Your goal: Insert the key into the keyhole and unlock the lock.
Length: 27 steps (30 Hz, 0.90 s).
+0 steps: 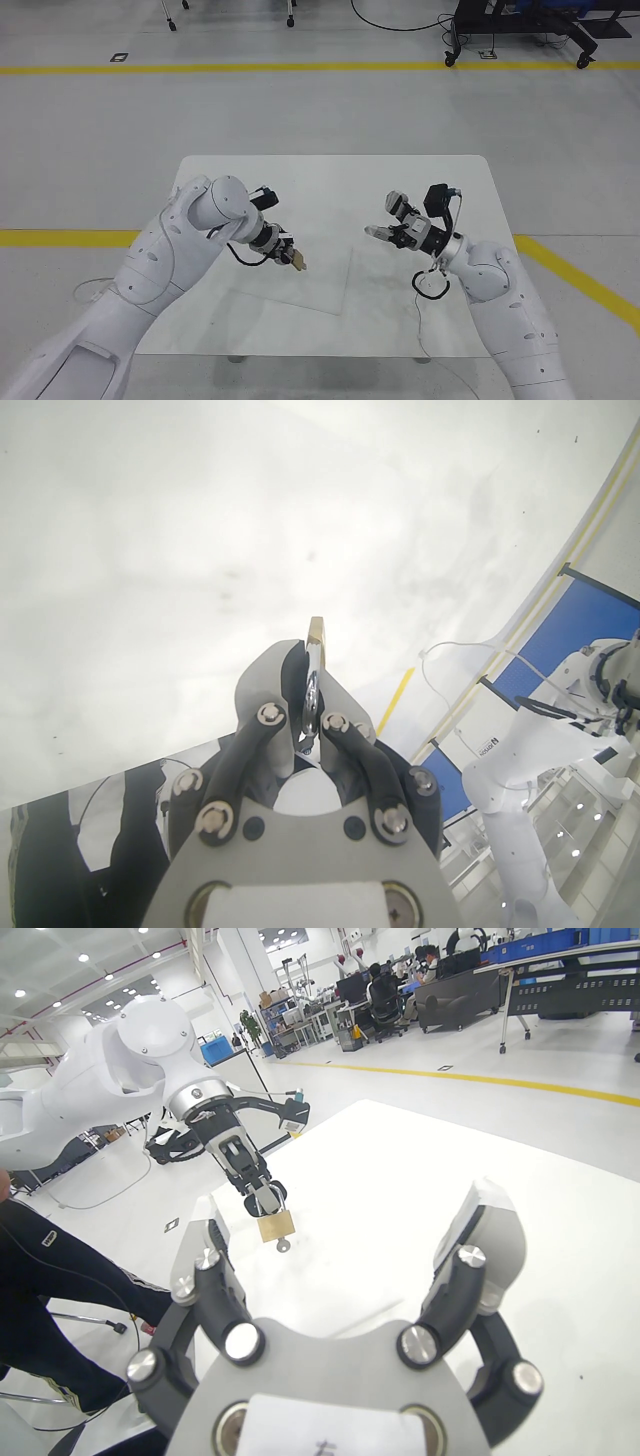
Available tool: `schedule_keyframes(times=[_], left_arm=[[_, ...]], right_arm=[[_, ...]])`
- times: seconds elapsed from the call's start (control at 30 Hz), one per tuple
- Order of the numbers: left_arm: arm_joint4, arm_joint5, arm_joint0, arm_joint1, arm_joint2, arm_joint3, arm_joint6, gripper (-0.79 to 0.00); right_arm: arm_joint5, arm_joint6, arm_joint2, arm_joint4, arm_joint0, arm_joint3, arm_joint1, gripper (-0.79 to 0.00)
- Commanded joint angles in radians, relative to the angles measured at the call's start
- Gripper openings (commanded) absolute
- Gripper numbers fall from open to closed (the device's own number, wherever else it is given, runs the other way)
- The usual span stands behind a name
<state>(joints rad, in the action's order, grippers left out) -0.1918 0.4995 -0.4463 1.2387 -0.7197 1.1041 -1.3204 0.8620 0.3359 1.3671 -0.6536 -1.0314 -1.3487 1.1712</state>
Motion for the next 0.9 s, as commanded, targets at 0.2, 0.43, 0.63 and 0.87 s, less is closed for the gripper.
schedule_keyframes(times=[0.2,0.43,0.63,0.87], left_arm=[[0.047,-0.001,0.006,0.009,-0.006,-0.037,0.003,0.0],[0.224,0.0,0.004,-0.027,-0.198,-0.014,0.029,0.0],[0.212,0.009,-0.13,-0.077,-0.389,0.165,0.298,0.0],[-0.09,0.007,-0.387,-0.121,-0.478,0.451,0.653,0.0]], right_arm=[[-0.008,-0.028,-0.004,0.006,0.012,0.013,0.0,0.0],[-0.008,-0.028,-0.004,0.006,0.012,0.013,0.0,0.0],[-0.008,-0.028,-0.004,0.006,0.012,0.013,0.0,0.0],[-0.066,-0.044,0.025,0.022,0.024,0.036,-0.003,0.0]])
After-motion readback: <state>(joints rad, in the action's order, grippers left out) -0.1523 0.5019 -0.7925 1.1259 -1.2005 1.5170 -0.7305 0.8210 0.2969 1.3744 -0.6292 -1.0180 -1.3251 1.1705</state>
